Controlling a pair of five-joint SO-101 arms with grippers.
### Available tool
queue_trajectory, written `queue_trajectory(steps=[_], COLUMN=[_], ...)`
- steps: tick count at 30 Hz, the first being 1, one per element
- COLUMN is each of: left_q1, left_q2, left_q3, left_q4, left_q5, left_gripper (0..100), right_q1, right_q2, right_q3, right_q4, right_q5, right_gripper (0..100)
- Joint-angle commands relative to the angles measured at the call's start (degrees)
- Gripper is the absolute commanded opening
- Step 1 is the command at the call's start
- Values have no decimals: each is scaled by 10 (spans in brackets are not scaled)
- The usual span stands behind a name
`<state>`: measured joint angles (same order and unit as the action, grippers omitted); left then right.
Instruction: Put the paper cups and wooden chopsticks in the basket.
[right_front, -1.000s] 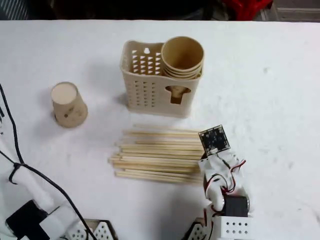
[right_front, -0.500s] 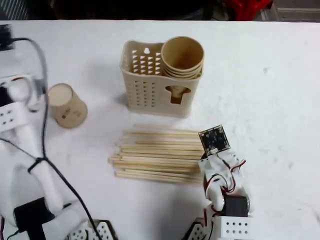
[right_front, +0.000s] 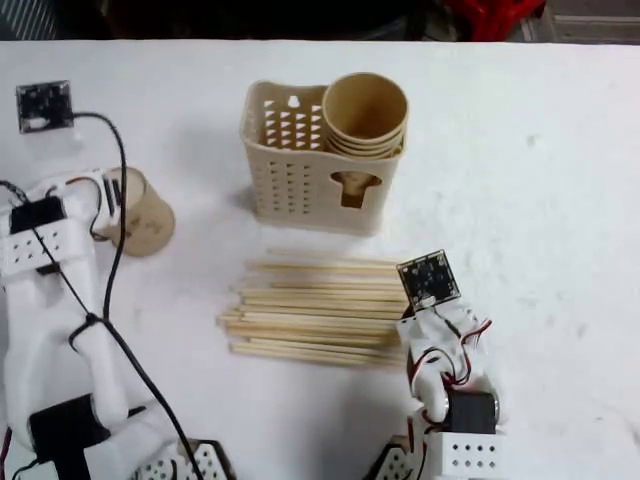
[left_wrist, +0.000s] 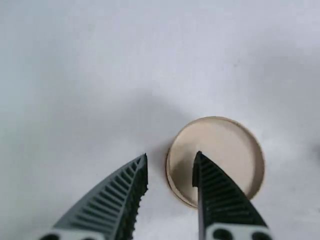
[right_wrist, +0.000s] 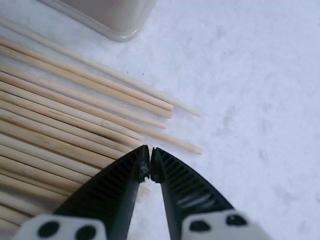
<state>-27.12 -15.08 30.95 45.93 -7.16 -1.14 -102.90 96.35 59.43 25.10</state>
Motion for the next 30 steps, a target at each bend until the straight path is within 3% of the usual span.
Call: queue_trajectory(steps=[1, 14, 20, 24, 30], left_q1=[-33, -222, -276, -253, -111], left_q2=[-17, -22, -19, -22, -18], left_q3=[44, 52, -40, -105, -212], left_q4=[-59, -70, -39, 27, 194], left_q5=[-38, -103, -99, -103, -103], left_gripper=[166, 166, 166, 166, 166], right_q1=[-2, -2, -3, -3, -3], right_q2=[0, 0, 0, 0, 0], right_q3=[5, 5, 5, 5, 5], right_q4=[-8, -8, -8, -8, -8], right_q5=[4, 4, 4, 4, 4], right_gripper=[18, 18, 18, 18, 18])
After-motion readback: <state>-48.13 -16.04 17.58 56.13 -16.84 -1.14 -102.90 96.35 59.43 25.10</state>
